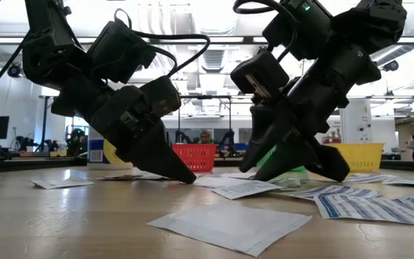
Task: Pick & Place First Aid Supplies
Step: Put the blue bandage in the red bin
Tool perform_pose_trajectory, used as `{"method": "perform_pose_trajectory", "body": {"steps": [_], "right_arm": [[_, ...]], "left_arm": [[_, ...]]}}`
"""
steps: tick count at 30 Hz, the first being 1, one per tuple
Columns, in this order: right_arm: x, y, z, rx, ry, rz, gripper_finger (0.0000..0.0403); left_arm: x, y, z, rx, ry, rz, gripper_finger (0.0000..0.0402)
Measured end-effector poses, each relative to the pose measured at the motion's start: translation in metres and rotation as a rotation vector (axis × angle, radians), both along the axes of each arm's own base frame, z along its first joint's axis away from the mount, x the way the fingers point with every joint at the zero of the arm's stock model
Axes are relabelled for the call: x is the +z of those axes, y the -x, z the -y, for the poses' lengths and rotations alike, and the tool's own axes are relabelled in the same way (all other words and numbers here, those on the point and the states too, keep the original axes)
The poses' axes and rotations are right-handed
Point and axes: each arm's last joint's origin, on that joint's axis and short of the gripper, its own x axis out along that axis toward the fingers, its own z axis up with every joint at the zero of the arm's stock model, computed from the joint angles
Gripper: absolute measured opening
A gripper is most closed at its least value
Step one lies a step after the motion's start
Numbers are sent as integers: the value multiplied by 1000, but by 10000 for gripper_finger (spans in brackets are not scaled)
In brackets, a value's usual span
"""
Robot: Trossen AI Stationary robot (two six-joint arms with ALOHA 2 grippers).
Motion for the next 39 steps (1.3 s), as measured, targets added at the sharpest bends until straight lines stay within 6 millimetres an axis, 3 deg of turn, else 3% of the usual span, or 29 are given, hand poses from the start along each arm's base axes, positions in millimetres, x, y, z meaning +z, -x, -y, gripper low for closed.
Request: {"method": "perform_pose_trajectory", "body": {"steps": [9,18,39], "right_arm": [[0,1,-2,27,-58,-14,95],[0,-1,7,-56,-14,-1,87],[0,-1,7,5,20,9,26]], "left_arm": [[0,0,0,13,19,-5,0],[0,0,1,1,9,-1,0],[2,-1,1,2,-4,29,0]]}}
